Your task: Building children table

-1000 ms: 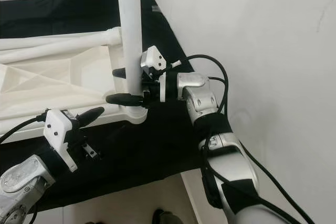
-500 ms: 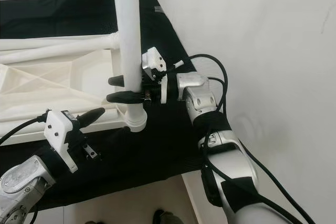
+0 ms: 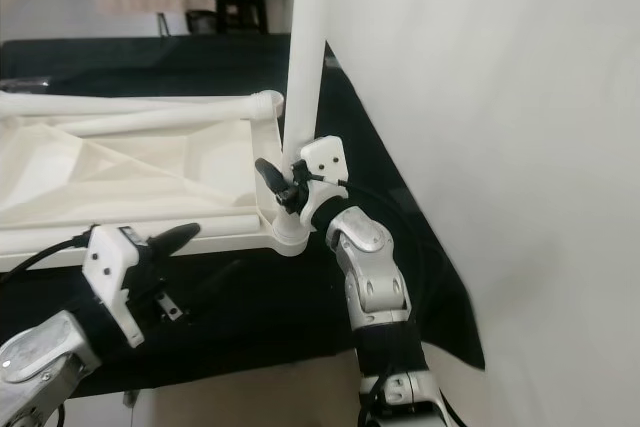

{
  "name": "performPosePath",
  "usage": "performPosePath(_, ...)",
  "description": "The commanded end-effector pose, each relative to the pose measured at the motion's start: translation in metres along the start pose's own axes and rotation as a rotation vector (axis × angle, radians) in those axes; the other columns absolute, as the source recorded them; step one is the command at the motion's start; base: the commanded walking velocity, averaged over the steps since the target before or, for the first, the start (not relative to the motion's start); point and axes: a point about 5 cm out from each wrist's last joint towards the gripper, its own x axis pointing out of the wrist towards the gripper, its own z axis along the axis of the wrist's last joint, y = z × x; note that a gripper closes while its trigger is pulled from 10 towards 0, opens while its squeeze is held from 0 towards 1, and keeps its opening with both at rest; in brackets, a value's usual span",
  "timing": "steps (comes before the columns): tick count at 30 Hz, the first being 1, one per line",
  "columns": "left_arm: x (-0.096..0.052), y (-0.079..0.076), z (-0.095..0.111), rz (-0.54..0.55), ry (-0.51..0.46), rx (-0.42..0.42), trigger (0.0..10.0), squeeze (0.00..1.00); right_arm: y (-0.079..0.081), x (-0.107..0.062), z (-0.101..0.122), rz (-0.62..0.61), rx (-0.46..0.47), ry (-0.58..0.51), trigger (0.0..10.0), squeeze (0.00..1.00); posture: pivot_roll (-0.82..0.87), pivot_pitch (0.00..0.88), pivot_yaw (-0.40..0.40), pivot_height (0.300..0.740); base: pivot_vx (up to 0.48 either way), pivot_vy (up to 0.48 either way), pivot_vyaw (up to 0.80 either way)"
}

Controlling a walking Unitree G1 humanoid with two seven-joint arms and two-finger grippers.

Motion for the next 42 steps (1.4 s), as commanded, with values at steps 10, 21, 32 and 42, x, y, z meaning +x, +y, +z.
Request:
performPosePath(10, -0.002, 0.001, 0.0, 0.006, 0.005, 0.002, 10.0, 0.0, -0.005, -0.003, -0.012, 0.143, -0.027, 0.115, 10.0, 1.0, 0.12, 0.216, -0.086, 0.74, 0.0, 0.0, 0.0)
performPosePath(21, 0.001, -0.003, 0.002, -0.002, -0.001, 0.001, 10.0, 0.0, -0.015, -0.008, 0.023, 0.695, -0.098, 0.035, 10.0, 0.0, 0.13, 0.219, -0.1, 0.74, 0.0, 0.0, 0.0)
performPosePath(32, 0.002, -0.003, 0.003, 0.002, -0.004, 0.001, 10.0, 0.0, -0.038, -0.006, 0.03, 0.72, -0.108, 0.059, 0.0, 0.0, 0.14, 0.221, -0.103, 0.74, 0.0, 0.0, 0.0)
performPosePath(42, 0.002, -0.004, 0.002, -0.002, -0.004, -0.003, 10.0, 0.0, -0.048, -0.018, 0.024, 0.737, -0.079, 0.051, 0.0, 0.0, 0.13, 0.224, -0.101, 0.74, 0.0, 0.0, 0.0)
